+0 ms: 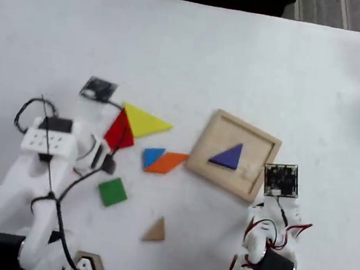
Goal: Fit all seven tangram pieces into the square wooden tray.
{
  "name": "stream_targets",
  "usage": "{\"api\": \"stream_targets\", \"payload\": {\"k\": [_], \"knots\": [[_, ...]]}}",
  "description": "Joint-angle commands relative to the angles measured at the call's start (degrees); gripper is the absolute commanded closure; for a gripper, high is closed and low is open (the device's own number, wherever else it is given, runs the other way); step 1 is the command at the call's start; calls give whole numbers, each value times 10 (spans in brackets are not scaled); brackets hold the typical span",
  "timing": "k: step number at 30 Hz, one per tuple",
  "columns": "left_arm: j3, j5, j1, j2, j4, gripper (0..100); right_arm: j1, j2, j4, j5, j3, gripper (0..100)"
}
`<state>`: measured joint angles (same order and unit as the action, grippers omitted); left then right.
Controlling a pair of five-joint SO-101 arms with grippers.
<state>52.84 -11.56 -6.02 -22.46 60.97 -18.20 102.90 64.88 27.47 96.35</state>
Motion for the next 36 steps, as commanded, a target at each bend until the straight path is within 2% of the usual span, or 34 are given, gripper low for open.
{"api": "stream_targets", "payload": {"k": [1, 4, 10, 17, 21, 24, 26, 30, 36], "knots": [[69, -4, -62, -47, -56, 728, -3, 1, -41, 4, -4, 918], [78, -4, -93, -59, -59, 728, 11, 0, -43, 5, -54, 983], [79, -4, -101, -63, -59, 729, 28, -50, 0, 0, -238, 981], [80, -4, -100, -63, -62, 740, 48, -403, 51, -19, -486, 981], [79, -5, -99, -64, -65, 865, 70, -567, 86, -40, -582, 981], [79, -33, -99, -63, -81, 985, 113, -651, 98, -85, -607, 978], [79, -50, -99, -65, -79, 959, 155, -699, 95, -89, -610, 978], [79, -55, -100, -65, -78, 978, 218, -769, 49, -93, -608, 981], [79, -55, -102, -63, -78, 976, 231, -844, -53, -111, -598, 981]]}}
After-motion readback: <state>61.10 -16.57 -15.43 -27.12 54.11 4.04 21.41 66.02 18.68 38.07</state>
